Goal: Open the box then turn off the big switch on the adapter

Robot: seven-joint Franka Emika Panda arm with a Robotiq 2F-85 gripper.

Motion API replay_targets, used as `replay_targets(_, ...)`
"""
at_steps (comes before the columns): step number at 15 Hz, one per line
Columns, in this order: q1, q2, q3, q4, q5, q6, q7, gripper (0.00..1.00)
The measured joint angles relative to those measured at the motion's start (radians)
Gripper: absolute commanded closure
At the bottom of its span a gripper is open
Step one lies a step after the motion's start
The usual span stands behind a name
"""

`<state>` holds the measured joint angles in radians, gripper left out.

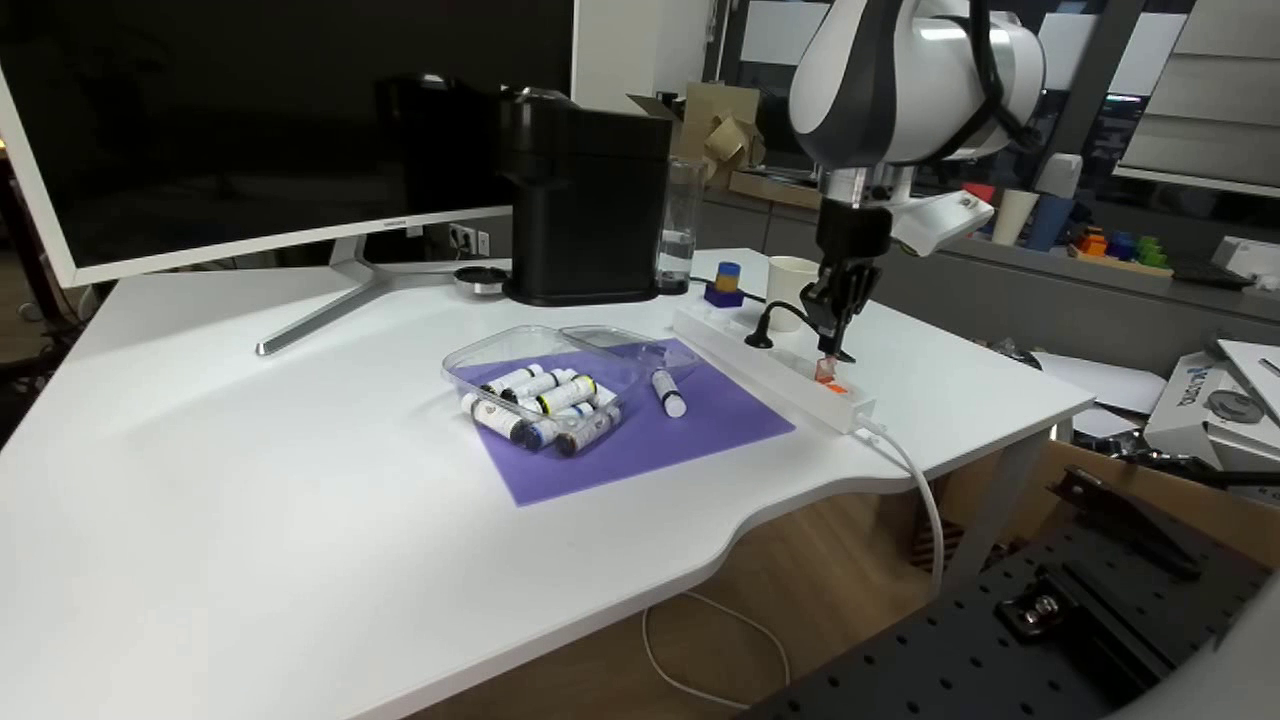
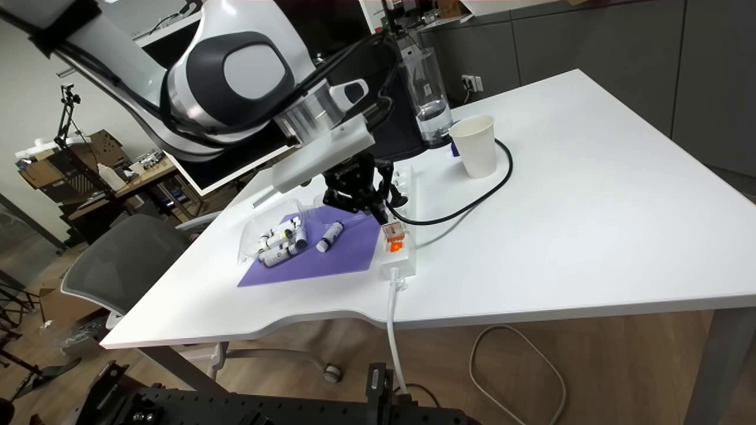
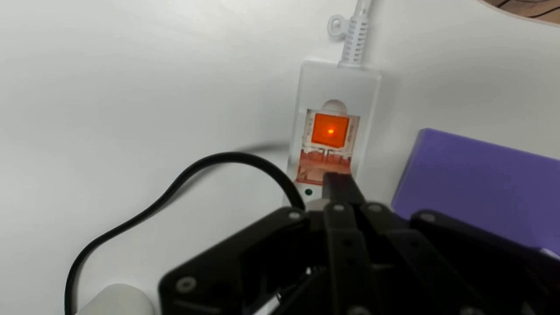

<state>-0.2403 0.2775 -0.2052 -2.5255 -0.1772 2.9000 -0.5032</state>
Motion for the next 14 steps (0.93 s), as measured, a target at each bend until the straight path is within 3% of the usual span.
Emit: replay_targets(14, 0.0, -0.019, -0.031, -0.046, -0.04, -0.005, 0.088, 1.0)
